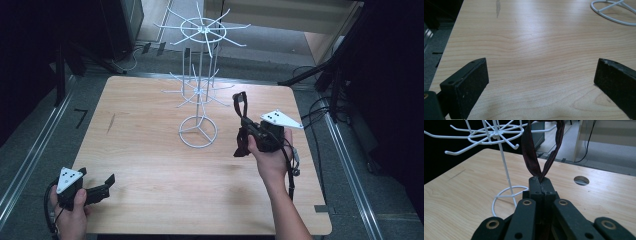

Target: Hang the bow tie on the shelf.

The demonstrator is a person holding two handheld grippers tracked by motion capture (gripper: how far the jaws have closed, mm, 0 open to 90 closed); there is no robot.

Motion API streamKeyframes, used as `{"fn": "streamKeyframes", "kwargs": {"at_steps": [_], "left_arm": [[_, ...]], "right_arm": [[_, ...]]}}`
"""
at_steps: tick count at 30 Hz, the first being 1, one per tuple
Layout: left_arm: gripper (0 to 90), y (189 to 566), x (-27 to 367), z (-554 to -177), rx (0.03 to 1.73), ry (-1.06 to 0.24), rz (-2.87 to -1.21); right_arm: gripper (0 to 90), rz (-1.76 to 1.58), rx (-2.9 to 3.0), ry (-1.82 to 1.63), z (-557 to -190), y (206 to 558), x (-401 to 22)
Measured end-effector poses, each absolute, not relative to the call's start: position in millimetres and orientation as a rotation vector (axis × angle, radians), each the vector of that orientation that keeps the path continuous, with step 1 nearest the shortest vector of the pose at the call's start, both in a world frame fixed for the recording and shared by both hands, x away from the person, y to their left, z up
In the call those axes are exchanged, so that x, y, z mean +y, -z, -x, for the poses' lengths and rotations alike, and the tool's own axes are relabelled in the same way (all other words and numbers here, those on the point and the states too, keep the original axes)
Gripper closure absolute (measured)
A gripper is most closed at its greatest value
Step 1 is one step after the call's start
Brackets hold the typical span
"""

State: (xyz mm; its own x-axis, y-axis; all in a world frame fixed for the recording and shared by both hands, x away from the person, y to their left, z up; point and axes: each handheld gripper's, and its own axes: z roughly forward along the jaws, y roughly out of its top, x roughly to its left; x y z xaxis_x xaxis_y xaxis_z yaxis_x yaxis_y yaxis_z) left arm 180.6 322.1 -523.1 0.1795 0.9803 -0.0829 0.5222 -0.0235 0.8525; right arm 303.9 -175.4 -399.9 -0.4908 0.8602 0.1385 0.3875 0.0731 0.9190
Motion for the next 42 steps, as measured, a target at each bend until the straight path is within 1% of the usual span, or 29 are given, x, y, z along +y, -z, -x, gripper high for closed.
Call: {"fn": "streamKeyframes", "kwargs": {"at_steps": [17,42], "left_arm": [[0.1,523.0,322.1,-180.8,1.451,-0.722,-1.661],[0.1,523.0,322.4,-180.6,1.449,-0.719,-1.659]], "right_arm": [[90.0,-1.194,1.924,-1.464,-297.2,395.7,-165.2],[90.0,-1.228,1.963,-1.476,-313.9,411.6,-142.9]]}}
